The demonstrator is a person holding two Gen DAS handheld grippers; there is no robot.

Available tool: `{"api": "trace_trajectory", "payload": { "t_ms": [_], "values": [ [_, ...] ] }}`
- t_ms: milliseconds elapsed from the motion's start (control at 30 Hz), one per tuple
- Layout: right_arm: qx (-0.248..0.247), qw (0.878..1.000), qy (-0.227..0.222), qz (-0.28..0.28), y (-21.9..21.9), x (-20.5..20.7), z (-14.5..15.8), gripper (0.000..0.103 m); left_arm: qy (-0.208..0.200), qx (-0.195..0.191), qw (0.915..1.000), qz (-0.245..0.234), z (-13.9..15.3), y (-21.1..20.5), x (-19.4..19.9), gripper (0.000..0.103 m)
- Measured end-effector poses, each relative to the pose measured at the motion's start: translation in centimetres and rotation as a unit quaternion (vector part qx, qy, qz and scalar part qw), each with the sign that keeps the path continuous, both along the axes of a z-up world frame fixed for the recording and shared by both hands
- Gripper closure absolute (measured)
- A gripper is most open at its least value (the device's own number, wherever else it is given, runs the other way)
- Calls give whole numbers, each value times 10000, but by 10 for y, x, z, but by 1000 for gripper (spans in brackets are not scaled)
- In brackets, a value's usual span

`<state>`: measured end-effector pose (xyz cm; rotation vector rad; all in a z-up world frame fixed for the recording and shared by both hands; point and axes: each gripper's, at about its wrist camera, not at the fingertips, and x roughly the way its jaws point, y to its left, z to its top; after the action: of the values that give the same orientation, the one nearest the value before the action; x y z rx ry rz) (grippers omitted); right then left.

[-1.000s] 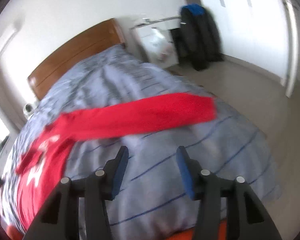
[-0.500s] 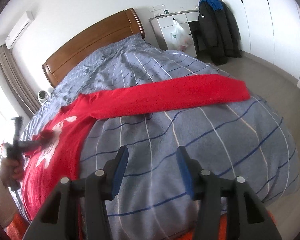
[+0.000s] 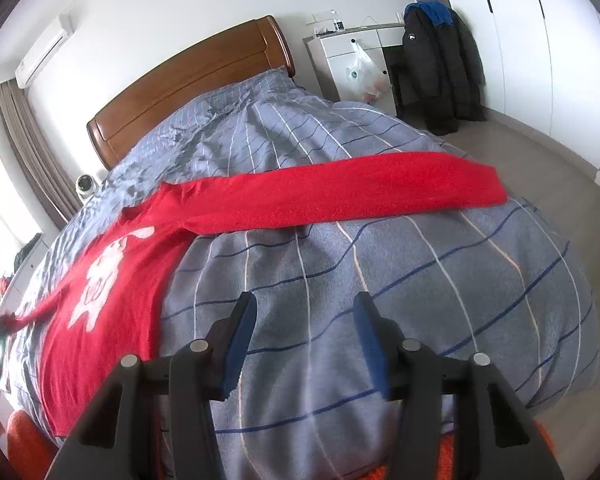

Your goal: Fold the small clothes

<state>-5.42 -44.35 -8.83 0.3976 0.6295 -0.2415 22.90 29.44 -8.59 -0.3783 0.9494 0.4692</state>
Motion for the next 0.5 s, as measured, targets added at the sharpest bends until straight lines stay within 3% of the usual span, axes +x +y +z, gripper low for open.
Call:
{"api": "trace_trajectory", "payload": {
  "t_ms": [100, 233, 333, 500],
  "values": [
    [-31, 10000, 58, 23, 3, 2, -2, 53, 28, -37, 10000, 77, -14, -3, -4, 100],
    [-147, 9998, 129, 38, 8, 4, -2, 53, 80, -523, 9984, 177, -33, 17, -6, 95],
    [-228, 9995, 200, 90, 11, 8, -4, 53, 1, -708, 9973, 177, -32, 31, -22, 94],
    [-225, 9993, 288, 126, 12, 12, -8, 53, 188, -299, 9993, 148, -24, 42, -28, 94]
  ]
}}
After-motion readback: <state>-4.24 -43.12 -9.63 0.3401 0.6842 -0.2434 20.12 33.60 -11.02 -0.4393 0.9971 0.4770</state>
